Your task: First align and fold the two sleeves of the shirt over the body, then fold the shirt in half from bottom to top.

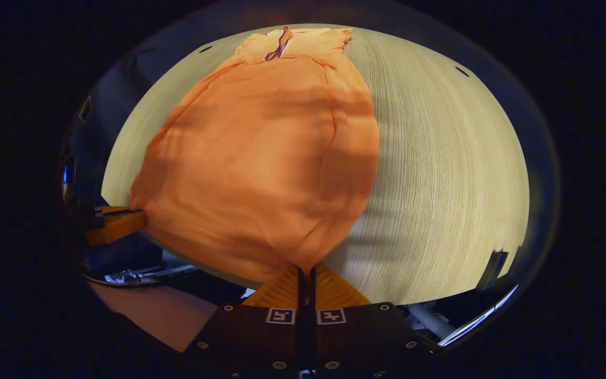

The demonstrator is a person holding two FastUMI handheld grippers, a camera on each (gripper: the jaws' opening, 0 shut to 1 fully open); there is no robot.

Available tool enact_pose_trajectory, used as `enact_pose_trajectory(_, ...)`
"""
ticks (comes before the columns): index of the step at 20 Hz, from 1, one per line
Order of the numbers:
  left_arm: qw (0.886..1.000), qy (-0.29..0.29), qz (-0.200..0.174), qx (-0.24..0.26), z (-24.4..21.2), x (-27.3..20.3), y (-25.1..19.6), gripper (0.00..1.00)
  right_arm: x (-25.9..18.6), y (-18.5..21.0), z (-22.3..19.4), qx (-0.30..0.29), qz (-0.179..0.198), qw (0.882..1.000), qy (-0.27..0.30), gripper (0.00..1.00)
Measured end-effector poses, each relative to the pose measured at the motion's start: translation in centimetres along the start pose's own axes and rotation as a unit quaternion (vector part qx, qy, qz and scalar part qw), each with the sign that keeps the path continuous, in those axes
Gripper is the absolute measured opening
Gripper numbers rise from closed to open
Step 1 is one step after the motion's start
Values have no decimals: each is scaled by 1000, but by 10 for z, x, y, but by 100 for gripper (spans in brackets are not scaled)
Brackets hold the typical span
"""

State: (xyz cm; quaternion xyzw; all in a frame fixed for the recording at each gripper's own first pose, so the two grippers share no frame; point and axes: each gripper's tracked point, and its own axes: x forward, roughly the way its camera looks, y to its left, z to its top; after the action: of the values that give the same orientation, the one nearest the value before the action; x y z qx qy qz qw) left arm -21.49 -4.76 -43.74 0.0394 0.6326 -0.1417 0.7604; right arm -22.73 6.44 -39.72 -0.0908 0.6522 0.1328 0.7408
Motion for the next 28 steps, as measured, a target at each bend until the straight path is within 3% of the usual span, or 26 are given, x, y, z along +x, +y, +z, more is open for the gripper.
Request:
enact_pose_trajectory(9, 995, -90, -28, -14, 88, -54, -8, 3, -68, 1, 88, 10, 19, 995, -98, 1)
enact_pose_trajectory(17, 985, -171, -17, 15, 191, -89, 5, 3, -101, -15, 184, 30, 18, 984, -177, 0)
enact_pose_trajectory(18, 983, -179, -15, 21, 207, -89, 5, 4, -106, -16, 195, 30, 19, 982, -185, 5)
enact_pose_trajectory(19, 982, -188, -14, 27, 222, -91, 6, 4, -111, -18, 207, 29, 18, 980, -194, 0)
enact_pose_trajectory(28, 957, -282, 3, 63, 375, -101, 1, 4, -131, -51, 328, 16, -18, 964, -265, 1)
